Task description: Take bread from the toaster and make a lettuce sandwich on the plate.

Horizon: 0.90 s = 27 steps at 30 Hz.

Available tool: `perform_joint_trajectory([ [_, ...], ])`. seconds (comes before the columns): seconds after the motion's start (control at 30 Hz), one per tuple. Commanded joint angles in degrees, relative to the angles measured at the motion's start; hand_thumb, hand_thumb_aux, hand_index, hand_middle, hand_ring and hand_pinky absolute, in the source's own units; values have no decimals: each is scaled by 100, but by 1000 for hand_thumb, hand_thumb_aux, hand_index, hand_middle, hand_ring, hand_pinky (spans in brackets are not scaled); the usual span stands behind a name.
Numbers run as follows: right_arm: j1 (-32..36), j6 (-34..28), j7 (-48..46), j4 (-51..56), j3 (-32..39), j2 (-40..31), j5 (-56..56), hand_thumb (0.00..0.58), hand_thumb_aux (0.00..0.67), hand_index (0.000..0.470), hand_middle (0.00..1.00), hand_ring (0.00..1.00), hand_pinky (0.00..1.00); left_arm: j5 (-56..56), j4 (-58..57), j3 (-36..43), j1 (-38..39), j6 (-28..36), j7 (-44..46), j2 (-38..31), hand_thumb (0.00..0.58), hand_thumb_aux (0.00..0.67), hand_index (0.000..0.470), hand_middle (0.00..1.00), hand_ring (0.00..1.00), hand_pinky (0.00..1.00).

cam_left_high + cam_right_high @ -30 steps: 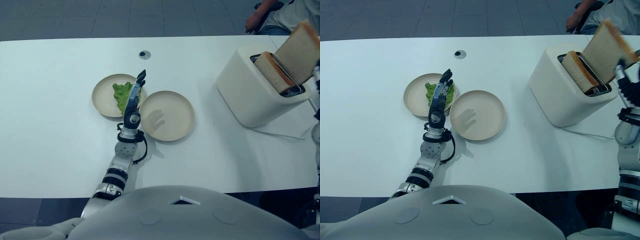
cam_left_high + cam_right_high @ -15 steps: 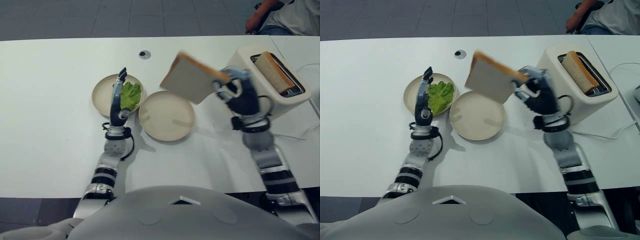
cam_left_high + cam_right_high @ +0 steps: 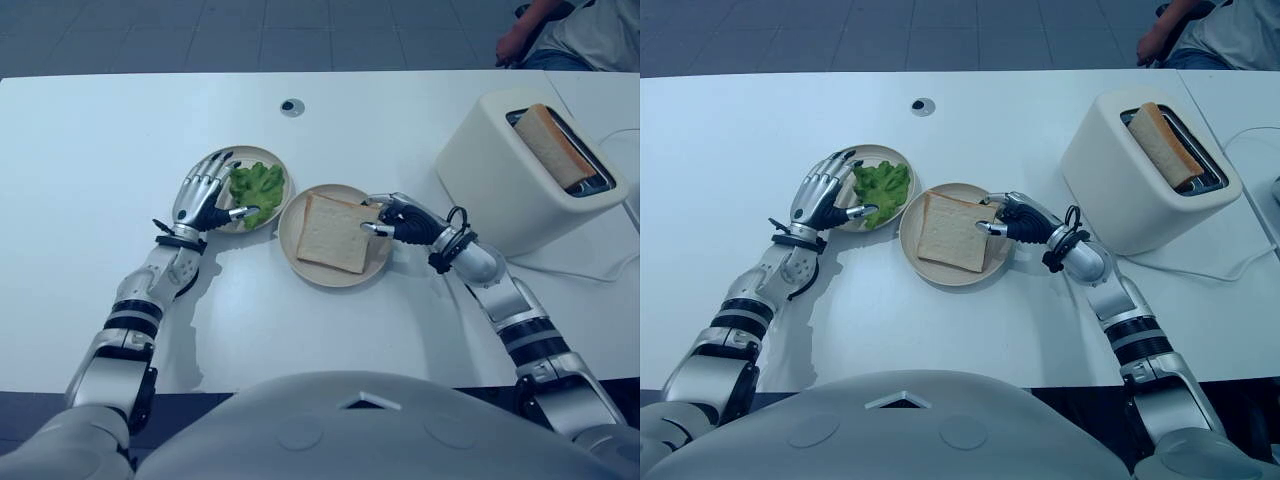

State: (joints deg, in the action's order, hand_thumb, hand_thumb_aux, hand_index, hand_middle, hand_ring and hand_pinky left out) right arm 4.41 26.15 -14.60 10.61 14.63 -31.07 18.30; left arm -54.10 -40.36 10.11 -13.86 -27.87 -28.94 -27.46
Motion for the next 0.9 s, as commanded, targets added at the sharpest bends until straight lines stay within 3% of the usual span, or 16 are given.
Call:
perform_joint_trajectory([
  [0.03,145,-96,504,-156,-365,-307,728,0,0,0,502,502,502,-103,-403,445,-263,190,83,-180,0,0,0,0,0,0],
  [0.1,146,-102,681,-116,-461,-440,1001,0,0,0,510,510,510,-59,-554,610,-379,221,105,-166,0,0,0,0,0,0],
  [0.13,150,-93,744,-84,-480,-488,1109,0,0,0,510,510,510,-29,-627,679,-430,229,124,-149,294,200,140,0,0,0],
  [0.17,147,-71,778,-54,-493,-511,1144,0,0,0,514,514,514,-9,-706,763,-475,239,151,-134,436,336,236,0,0,0],
  [0.2,135,-37,798,-51,-493,-519,1148,0,0,0,518,518,518,21,-738,827,-492,234,151,-134,565,562,394,0,0,0],
  [0.23,118,1,813,-67,-498,-507,1132,0,0,0,518,518,518,53,-740,883,-494,216,153,-144,580,670,470,0,0,0],
  [0.57,5,86,931,-557,-724,-328,955,0,0,0,533,533,533,1064,300,658,-42,-418,13,-271,580,670,470,0,0,0],
  [0.73,-133,68,981,-764,-949,-335,820,0,0,0,533,533,533,2389,1360,502,453,-1104,793,10,580,670,470,0,0,0],
  [0.83,-186,63,1006,-759,-1110,-368,746,0,0,0,529,529,529,2868,1876,769,625,-1284,1564,244,578,633,444,0,0,0],
  [0.9,-252,56,1030,-804,-1265,-389,699,0,0,0,525,525,525,2915,1925,1038,640,-1318,2054,385,564,557,391,0,0,0],
])
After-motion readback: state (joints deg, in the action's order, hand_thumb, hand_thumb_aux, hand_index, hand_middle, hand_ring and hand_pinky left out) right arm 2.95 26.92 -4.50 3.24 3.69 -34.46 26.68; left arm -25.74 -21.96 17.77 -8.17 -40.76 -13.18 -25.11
